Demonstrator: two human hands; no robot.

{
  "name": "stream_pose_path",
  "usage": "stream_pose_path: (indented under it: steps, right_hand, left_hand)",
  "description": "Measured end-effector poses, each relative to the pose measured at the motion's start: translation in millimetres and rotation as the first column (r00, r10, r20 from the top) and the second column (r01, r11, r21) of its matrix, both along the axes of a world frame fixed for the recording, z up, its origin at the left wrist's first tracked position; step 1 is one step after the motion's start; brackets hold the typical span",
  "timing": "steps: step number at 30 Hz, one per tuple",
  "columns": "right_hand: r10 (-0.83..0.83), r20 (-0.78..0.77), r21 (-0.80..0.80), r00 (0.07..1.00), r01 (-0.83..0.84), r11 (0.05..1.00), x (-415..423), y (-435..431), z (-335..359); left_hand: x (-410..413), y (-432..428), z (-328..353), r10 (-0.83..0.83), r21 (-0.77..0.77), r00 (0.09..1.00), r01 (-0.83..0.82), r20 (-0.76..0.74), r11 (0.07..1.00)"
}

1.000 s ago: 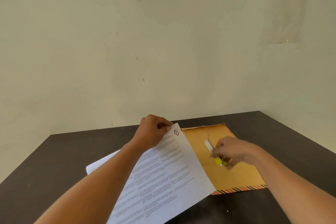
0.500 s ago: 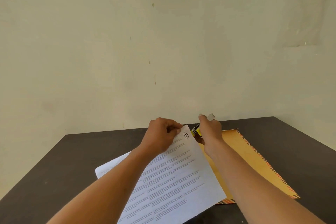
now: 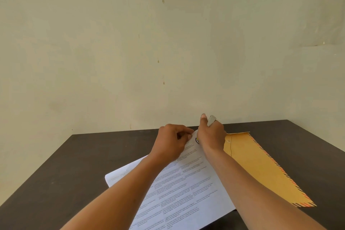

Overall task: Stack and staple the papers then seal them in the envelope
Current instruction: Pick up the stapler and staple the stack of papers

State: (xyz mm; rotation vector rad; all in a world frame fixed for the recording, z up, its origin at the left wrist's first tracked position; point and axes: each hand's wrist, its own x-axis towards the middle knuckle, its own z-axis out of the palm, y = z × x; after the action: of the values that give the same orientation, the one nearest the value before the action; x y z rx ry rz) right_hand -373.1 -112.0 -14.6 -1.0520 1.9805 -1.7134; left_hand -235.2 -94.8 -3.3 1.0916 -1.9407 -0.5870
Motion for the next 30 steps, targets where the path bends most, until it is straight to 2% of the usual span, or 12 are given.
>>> stream_pose_path:
  steps: [5, 8, 11, 13, 14, 15, 17, 19, 21, 23, 25, 30]
  right_hand:
    - [-0.035, 0.010, -0.013, 0.999, 0.035, 0.999, 1, 2, 0]
    - [0.072, 0.039, -0.015, 0.997, -0.071, 0.997, -1, 1, -2]
    - [0.193, 0.202, 0.041, 0.960, -0.205, 0.978, -6, -4, -1]
    - [0.164, 0.305, 0.033, 0.938, -0.182, 0.983, -11, -8, 5]
    - [0.146, 0.299, 0.043, 0.943, -0.166, 0.985, -14, -9, 8]
    - [0.148, 0.253, 0.078, 0.956, -0.173, 0.982, -16, -12, 9]
    - [0.259, 0.020, 0.246, 0.966, -0.255, 0.935, -18, -15, 9]
    - [0.448, -0.266, 0.463, 0.854, -0.294, 0.836, -12, -17, 5]
    - [0.576, -0.422, 0.595, 0.700, -0.265, 0.759, 2, -19, -1]
    - [0.629, -0.514, 0.642, 0.584, -0.225, 0.733, 19, -22, -11]
    - [0.655, -0.556, 0.661, 0.511, -0.206, 0.721, 35, -26, -24]
    - [0.669, -0.576, 0.683, 0.470, -0.173, 0.710, 58, -36, -60]
  left_hand:
    - [-2, 3, -2, -0.011, -0.012, 1.000, 0.011, 0.004, 1.000]
    - [0, 2, -3, 0.006, 0.007, 1.000, -0.006, -0.004, 1.000]
    - [10, -2, -4, 0.056, 0.047, 0.998, -0.056, 0.007, 0.997]
    - [24, -5, -3, 0.119, 0.070, 0.993, -0.120, 0.006, 0.990]
    - [33, -8, -2, 0.157, 0.077, 0.988, -0.156, -0.004, 0.985]
    - [44, -12, -2, 0.199, 0.083, 0.980, -0.197, -0.016, 0.977]
    - [67, -20, -4, 0.291, 0.106, 0.956, -0.285, -0.044, 0.953]
    - [90, -28, -10, 0.387, 0.152, 0.919, -0.374, -0.068, 0.915]
    - [112, -32, -18, 0.477, 0.208, 0.874, -0.452, -0.095, 0.868]
    - [131, -33, -30, 0.553, 0.258, 0.824, -0.512, -0.123, 0.820]
    - [147, -33, -44, 0.612, 0.311, 0.778, -0.553, -0.138, 0.773]
    - [174, -34, -78, 0.721, 0.435, 0.685, -0.620, -0.107, 0.653]
